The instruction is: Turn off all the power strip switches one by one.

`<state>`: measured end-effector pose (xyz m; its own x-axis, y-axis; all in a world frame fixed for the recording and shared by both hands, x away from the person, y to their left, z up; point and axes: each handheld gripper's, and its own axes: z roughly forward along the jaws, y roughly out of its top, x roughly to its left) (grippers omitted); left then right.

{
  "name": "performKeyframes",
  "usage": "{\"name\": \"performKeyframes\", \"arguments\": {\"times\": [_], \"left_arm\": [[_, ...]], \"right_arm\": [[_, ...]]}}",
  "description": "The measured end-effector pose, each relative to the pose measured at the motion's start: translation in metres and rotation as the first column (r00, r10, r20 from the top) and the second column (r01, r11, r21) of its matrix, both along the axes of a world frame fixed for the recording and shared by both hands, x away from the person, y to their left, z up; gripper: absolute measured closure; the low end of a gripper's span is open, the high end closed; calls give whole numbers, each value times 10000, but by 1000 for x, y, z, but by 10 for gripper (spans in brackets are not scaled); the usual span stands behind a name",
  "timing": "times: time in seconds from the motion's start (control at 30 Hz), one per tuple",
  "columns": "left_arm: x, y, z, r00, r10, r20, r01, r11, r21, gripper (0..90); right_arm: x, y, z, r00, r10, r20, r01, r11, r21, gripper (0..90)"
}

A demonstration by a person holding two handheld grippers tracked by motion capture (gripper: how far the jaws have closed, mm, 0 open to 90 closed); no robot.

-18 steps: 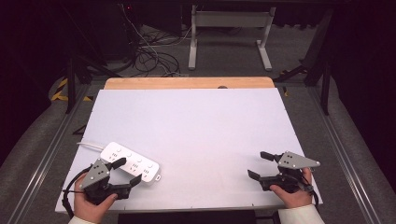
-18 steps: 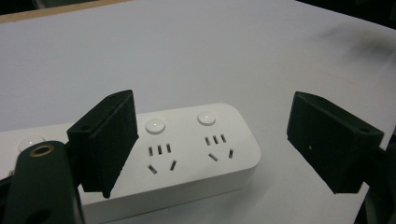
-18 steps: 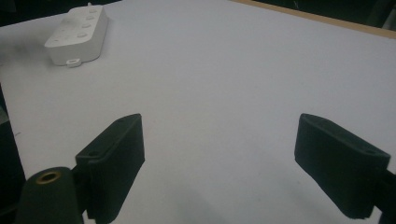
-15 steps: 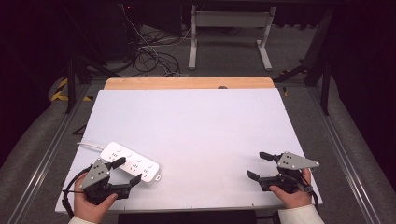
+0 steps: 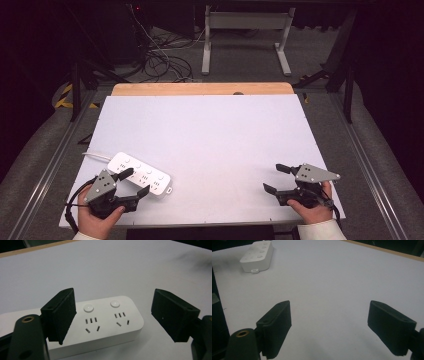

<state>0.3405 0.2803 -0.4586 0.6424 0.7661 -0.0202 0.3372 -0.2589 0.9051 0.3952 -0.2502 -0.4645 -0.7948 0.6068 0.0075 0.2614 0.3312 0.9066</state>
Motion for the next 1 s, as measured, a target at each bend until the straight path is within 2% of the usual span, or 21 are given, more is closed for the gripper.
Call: {"name": "performKeyframes", "arguments": {"times": [0.27, 0.43, 0.83, 1.0], "left_arm": [[5, -3, 9, 10000, -65, 21, 65, 10000, 6, 243], [8, -8, 15, 9987, -450, -225, 450, 9990, -43, 295], [24, -17, 24, 9976, -536, -429, 539, 9985, 71, 303], [31, -22, 24, 9964, -562, -628, 562, 9984, -14, 306]], "right_arm": [[2, 0, -2, 9999, 52, -86, -53, 10000, -82, 205], [2, 1, -2, 9999, 75, -99, -76, 9999, -91, 210], [2, 3, -4, 9997, 155, -196, -158, 9998, -139, 213], [2, 4, -4, 9996, 183, -225, -187, 9997, -154, 213]]}}
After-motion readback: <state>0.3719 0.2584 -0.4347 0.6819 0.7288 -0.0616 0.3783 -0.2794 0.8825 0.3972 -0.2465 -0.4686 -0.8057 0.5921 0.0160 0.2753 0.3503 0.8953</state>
